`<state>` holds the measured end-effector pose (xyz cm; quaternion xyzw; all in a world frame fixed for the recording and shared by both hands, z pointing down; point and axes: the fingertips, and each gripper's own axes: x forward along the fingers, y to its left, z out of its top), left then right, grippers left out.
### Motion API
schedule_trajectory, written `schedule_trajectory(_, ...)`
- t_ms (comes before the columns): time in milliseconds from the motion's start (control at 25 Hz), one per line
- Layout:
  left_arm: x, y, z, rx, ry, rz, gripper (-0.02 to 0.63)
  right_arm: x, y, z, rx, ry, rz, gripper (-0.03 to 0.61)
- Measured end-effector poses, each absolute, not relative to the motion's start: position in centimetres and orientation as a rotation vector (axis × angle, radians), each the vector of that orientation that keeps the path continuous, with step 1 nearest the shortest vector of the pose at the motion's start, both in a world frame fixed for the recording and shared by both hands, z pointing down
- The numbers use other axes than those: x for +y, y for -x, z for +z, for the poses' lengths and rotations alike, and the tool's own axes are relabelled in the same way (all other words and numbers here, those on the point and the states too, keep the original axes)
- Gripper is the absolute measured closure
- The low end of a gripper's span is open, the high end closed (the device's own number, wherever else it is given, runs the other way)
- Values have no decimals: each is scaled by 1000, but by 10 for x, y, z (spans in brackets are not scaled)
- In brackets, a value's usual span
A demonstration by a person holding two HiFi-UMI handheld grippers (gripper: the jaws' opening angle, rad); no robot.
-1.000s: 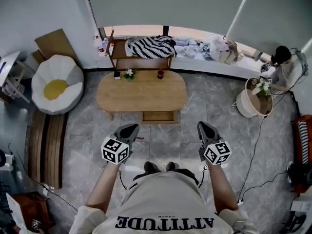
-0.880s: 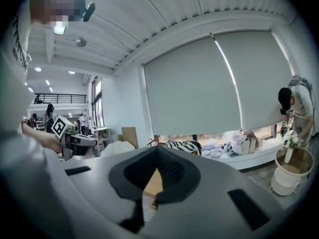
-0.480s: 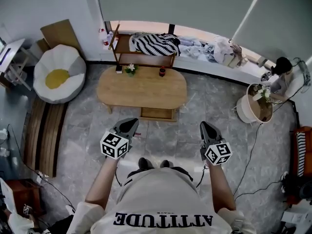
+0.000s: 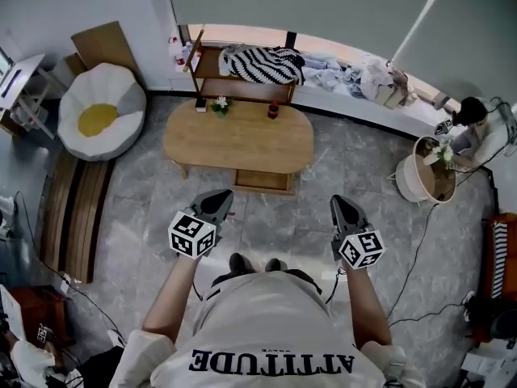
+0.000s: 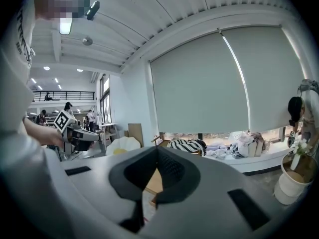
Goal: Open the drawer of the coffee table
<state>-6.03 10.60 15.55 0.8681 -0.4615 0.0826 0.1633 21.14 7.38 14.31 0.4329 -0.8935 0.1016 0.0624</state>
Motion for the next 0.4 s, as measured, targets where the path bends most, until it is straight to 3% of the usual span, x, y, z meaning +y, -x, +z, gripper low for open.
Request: schedule_trajectory(400,101,62,147,-1338,-2484,231,594,69,-217,138,-2709,-1312,303,561)
